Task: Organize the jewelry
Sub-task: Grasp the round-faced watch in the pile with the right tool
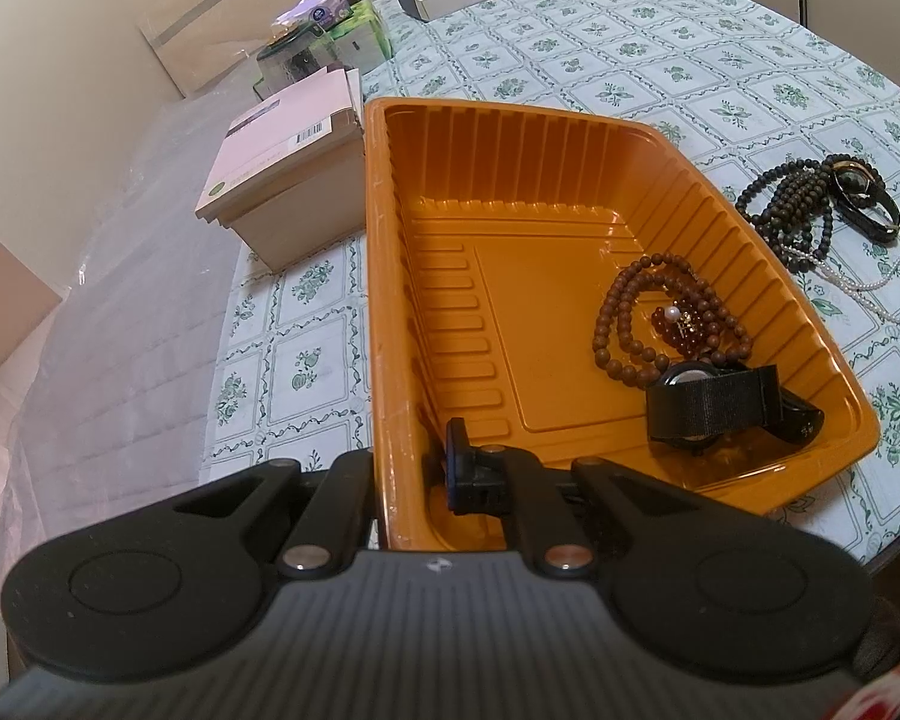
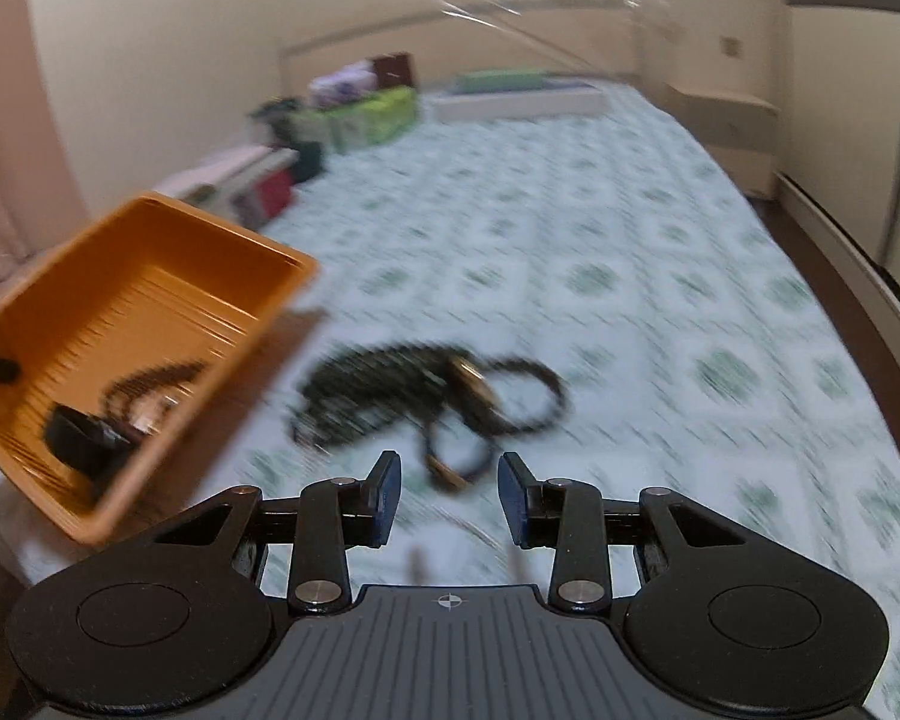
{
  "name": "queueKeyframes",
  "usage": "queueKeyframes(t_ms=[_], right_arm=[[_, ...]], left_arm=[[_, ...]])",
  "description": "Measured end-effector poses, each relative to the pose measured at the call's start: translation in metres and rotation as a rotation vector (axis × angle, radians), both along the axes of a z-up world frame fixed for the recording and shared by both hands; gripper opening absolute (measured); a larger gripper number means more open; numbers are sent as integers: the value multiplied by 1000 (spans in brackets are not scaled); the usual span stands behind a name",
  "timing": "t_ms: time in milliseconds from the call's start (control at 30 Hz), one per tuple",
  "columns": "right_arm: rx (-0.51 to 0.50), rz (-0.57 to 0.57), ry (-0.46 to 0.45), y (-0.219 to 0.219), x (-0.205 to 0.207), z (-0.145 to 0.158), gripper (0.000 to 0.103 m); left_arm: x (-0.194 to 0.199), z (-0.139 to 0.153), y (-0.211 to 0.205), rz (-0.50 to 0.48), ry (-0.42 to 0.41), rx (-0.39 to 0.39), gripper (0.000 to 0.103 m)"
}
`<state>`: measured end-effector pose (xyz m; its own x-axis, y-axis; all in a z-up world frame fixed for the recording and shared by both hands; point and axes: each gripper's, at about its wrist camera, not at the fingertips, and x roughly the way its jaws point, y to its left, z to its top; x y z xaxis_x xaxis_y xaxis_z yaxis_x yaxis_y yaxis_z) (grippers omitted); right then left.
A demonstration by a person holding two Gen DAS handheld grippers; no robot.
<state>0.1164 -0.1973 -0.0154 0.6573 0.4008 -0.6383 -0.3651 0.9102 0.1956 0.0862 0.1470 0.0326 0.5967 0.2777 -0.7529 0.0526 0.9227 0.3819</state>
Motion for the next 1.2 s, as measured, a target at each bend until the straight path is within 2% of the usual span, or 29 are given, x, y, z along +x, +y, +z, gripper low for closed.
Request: queueKeyframes(t_ms=[233, 433, 667, 900, 1200], right_arm=[[-4, -58, 29, -23, -10, -11, 36], [-14, -19, 4, -7, 13, -10, 36], [-86, 14, -3, 18, 46, -19, 36], [-171, 33, 30, 34, 61, -30, 8], [-202, 11, -32, 24, 43, -12, 5]], left_arm=[[0, 0, 0, 0, 0, 2, 5], [0, 0, 0, 0, 1, 1, 5], [0, -1, 1, 2, 3, -1, 6], [0, -1, 1, 2, 3, -1, 6], [0, -1, 1, 2, 3, 0, 6]])
